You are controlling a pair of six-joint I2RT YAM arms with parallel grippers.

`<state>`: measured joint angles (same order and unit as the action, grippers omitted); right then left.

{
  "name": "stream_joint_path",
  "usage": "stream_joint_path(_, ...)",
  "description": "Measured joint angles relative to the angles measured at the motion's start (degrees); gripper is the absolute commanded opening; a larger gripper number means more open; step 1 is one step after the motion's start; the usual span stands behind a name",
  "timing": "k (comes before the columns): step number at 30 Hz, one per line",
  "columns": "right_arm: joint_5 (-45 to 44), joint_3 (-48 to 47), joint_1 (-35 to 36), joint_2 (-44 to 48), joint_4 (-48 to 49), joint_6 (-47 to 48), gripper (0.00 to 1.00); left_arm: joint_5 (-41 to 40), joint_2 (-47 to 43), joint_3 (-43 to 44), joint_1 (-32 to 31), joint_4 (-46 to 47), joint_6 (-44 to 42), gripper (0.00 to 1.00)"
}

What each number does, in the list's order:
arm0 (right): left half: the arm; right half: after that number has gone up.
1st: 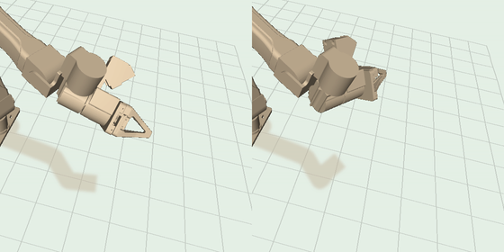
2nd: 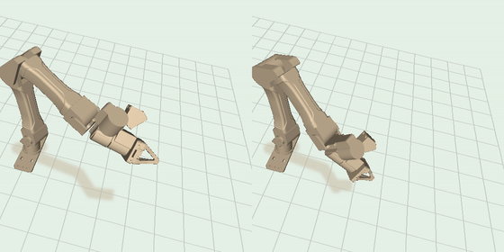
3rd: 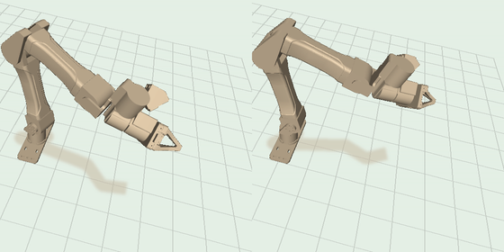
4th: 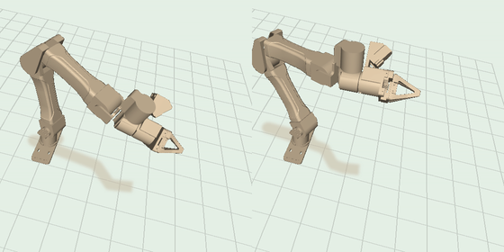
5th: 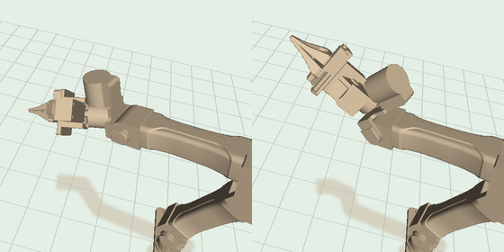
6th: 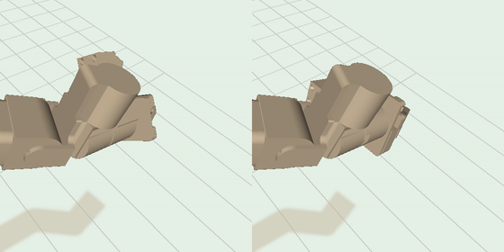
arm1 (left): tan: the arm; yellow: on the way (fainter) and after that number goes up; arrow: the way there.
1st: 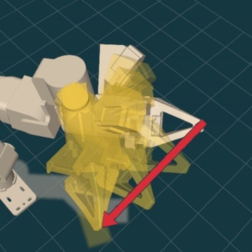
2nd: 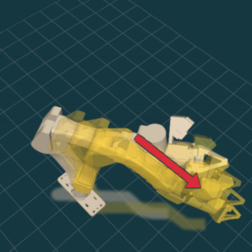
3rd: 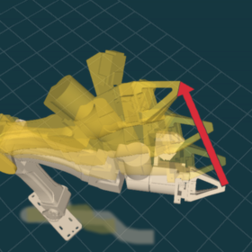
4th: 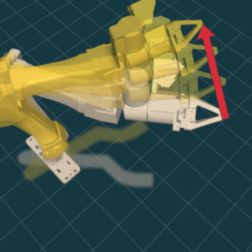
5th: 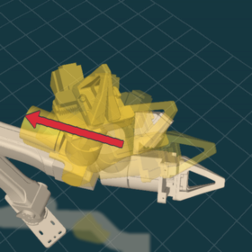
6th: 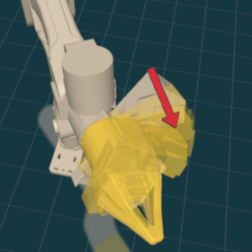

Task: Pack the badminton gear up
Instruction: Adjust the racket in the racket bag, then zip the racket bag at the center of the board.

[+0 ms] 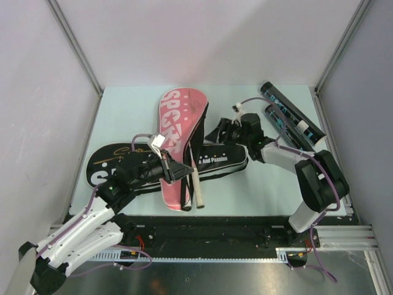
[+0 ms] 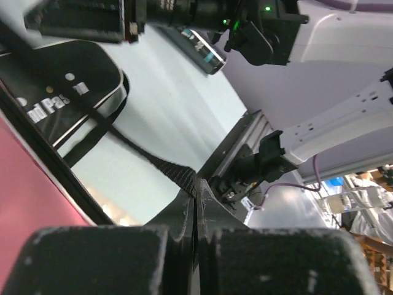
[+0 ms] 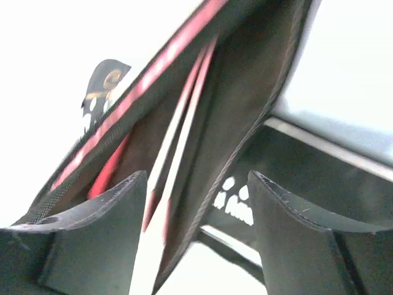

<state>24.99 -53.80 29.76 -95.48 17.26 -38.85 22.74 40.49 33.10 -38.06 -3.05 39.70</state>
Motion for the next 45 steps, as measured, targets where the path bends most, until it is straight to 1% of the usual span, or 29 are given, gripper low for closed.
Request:
stream_joint_path(1,-1.49,0.0,-1.09,0.59,0.35,1.22,0.78,0.37,-0.17,-0.22,0.0,0.87,0.44,0.0)
stream_joint_path(4,-6.64,-0.61,-4.13,0.94,4.44,6.08,0.78,2.4,-0.24,-0.37,-0.04,3.34,1.6,0.0)
stream_joint_path(6,-7.87,-3.52,-6.1,-2.4,7.67,7.63,0.78,3.23,-0.31,-0.37,0.0,4.79,2.12,0.01)
stream_joint_path(8,-7.93,-9.44,-7.76,-9.14,10.71,7.91,0.76,3.63,-0.35,-0.37,0.0,5.57,2.43,0.0)
stream_joint_path(9,-8.0,-11.13,-8.09,-11.61,11.89,7.56,0.74,3.67,-0.33,-0.37,0.0,5.66,2.49,0.0)
stream_joint_path(10,-8.13,-12.76,-8.66,-14.32,13.38,7.17,0.68,3.67,-0.31,-0.37,0.0,5.7,2.56,0.0)
stream_joint_path(12,-8.09,-15.13,-9.38,-19.52,15.37,5.75,0.59,3.8,-0.26,-0.37,0.0,5.81,2.86,0.0)
stream_joint_path(14,-7.96,-16.15,-9.49,-23.98,17.33,4.24,0.59,4.11,-0.02,-0.33,0.0,6.01,2.93,0.0)
stream_joint_path(16,-7.63,-16.17,-9.14,-27.1,18.4,2.95,0.61,4.44,0.22,-0.33,0.0,6.08,2.95,0.0)
stream_joint_path(17,-7.52,-16.17,-8.9,-28.3,18.95,2.45,0.63,4.5,0.35,-0.33,0.0,6.16,2.95,0.01)
stream_joint_path(18,-7.39,-16.17,-8.68,-29.03,19.28,2.21,0.69,4.52,0.46,-0.33,0.0,6.25,2.95,0.0)
stream_joint_path(22,-6.27,-16.17,-7.8,-31.04,22.27,-0.2,0.71,4.7,0.9,-0.31,0.0,6.51,2.95,0.0)
stream_joint_path(26,-5.38,-16.59,-6.78,-32.37,26.53,-2.64,0.7,4.74,0.96,-0.28,0.0,6.64,2.95,0.0)
stream_joint_path(29,-5.2,-18.27,-5.88,-34.56,29.14,-4.11,0.64,4.87,0.96,-0.28,0.0,6.75,2.99,0.0)
stream_joint_path(32,-5.55,-20.17,-4.46,-37.05,30.34,-4.96,0.53,4.92,0.96,-0.28,0.0,6.78,3.28,0.0)
stream_joint_path(33,-5.68,-20.76,-4.07,-37.7,30.56,-5.18,0.39,4.92,0.87,-0.28,0.0,6.78,3.37,0.0)
stream_joint_path(35,-5.99,-22.27,-3.39,-39.19,31.34,-5.9,0.28,4.92,0.57,-0.28,0.0,6.78,3.37,0.0)
stream_joint_path(36,-6.1,-22.71,-2.99,-39.45,31.34,-6.45,0.13,4.9,0.31,-0.28,0.0,6.75,3.37,0.0)
stream_joint_path(38,-6.12,-22.84,-2.62,-39.41,31.56,-6.91,0.06,4.85,-0.52,-0.28,0.0,6.71,3.34,0.01)
stream_joint_path(39,-5.95,-23.23,-2.62,-39.28,31.19,-7.3,0.0,4.81,-1.11,-0.28,0.0,6.71,3.32,0.01)
stream_joint_path(42,-5.97,-24.48,-2.82,-37.44,26.82,-7.8,0.0,4.15,-3.04,-0.28,0.02,6.36,3.06,0.01)
stream_joint_path(45,-6.47,-24.83,-3.32,-30.25,15.74,-7.26,0.0,3.19,-5.27,-0.28,0.0,5.14,2.19,0.0)
